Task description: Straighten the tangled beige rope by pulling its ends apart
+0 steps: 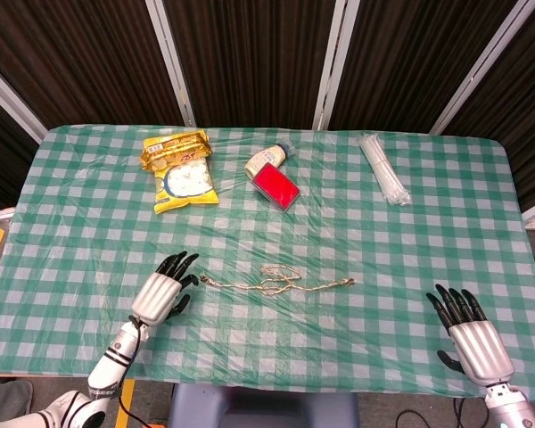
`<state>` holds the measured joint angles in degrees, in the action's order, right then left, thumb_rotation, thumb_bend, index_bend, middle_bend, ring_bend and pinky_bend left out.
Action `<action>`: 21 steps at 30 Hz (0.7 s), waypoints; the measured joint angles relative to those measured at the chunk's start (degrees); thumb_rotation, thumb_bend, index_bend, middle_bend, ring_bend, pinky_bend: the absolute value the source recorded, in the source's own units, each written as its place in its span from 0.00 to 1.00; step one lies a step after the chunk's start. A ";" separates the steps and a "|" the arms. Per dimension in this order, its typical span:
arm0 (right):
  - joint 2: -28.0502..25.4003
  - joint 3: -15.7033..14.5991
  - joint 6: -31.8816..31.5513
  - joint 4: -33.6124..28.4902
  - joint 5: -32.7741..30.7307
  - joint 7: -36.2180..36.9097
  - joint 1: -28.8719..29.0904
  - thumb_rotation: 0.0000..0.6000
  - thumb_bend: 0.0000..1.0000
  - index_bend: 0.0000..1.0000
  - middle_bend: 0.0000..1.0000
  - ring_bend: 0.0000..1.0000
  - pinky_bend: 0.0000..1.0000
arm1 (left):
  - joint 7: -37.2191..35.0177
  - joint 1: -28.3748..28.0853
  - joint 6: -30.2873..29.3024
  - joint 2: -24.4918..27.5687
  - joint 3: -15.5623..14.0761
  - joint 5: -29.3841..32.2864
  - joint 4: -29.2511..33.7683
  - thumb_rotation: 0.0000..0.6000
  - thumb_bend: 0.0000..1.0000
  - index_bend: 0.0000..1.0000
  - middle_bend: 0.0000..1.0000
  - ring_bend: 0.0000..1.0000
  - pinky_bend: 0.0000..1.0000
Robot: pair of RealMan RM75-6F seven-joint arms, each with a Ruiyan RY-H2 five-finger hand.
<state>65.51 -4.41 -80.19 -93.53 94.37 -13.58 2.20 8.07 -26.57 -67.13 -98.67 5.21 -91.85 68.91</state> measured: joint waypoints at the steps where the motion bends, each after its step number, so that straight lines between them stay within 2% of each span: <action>1: -0.02 0.01 0.03 -0.02 -0.11 -0.02 0.01 1.00 0.27 0.00 0.00 0.00 0.00 | -0.16 -0.44 0.08 -0.71 0.26 0.15 -0.61 1.00 0.46 0.41 0.08 0.00 0.14; 14: 0.00 0.09 0.18 -0.10 -0.96 -0.39 0.07 1.00 0.27 0.00 0.00 0.00 0.00 | -1.42 -6.08 3.68 -9.03 1.65 2.48 -12.29 1.00 0.44 0.40 0.08 0.00 0.14; 21: -0.10 0.20 -0.04 0.12 -1.18 0.12 0.08 1.00 0.27 0.00 0.00 0.00 0.00 | -1.55 -7.32 3.82 -11.03 1.06 3.13 -15.22 1.00 0.44 0.46 0.09 0.00 0.14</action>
<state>65.40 -4.21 -80.22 -93.42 93.19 -13.46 2.28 6.53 -33.89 -63.30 -109.70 6.27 -88.72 53.69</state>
